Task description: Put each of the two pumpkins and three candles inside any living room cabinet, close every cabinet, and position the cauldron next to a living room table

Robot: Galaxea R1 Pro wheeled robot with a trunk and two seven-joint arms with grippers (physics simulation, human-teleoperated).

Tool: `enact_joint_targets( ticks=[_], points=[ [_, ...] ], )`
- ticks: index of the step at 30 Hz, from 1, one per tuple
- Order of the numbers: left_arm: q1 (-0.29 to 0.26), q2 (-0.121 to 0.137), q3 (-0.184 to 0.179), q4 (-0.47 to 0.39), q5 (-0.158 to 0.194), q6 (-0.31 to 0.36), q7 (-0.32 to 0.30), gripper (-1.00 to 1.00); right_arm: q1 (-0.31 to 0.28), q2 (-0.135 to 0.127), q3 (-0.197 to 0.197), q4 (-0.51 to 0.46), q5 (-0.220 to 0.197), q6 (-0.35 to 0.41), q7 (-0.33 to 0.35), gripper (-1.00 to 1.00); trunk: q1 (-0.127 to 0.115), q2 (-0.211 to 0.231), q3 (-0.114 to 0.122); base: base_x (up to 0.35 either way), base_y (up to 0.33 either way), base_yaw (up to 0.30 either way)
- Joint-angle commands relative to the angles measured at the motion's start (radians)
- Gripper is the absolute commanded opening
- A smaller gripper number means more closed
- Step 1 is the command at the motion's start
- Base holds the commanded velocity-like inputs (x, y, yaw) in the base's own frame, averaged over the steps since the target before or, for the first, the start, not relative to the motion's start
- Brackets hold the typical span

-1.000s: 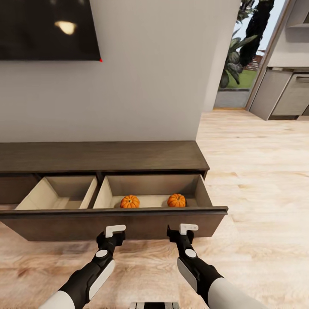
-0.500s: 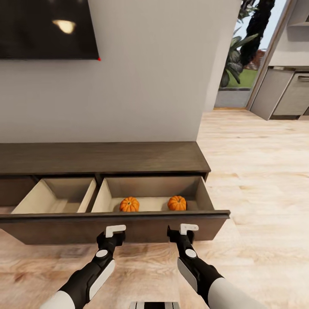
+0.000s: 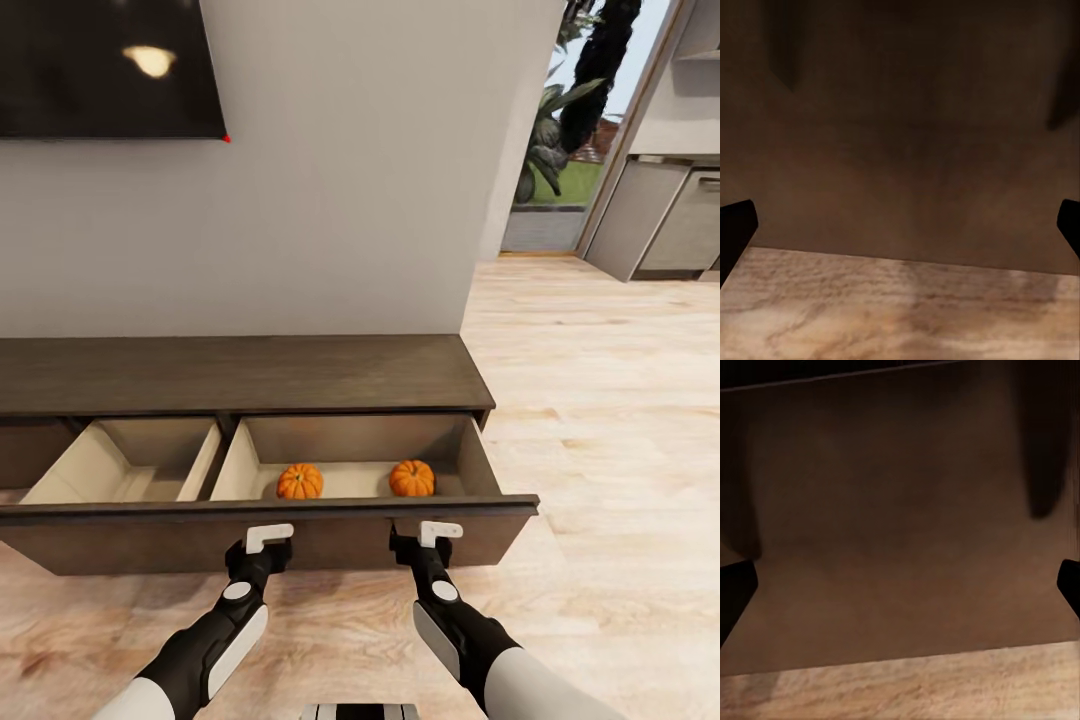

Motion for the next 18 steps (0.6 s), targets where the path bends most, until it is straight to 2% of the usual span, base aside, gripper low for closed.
enact_joint_targets(
  ticks=[1,5,18],
  points=[
    [0.000,0.000,0.000,0.000,0.000,0.000,0.000,1.00,-0.001,0.000,0.000,-0.001,0.005,-0.002,-0.001,1.00,0.000,0.000,0.000,0.042,0.000,0.000],
    [0.000,0.000,0.000,0.000,0.000,0.001,0.000,1.00,-0.001,0.000,0.000,-0.001,0.005,-0.004,-0.001,1.00,0.000,0.000,0.000,0.177,0.000,0.000],
    [0.001,0.000,0.000,0.000,0.000,0.001,0.000,1.00,-0.001,0.000,0.000,-0.001,0.005,-0.004,-0.001,1.00,0.000,0.000,0.000,0.308,0.000,0.000]
  ],
)
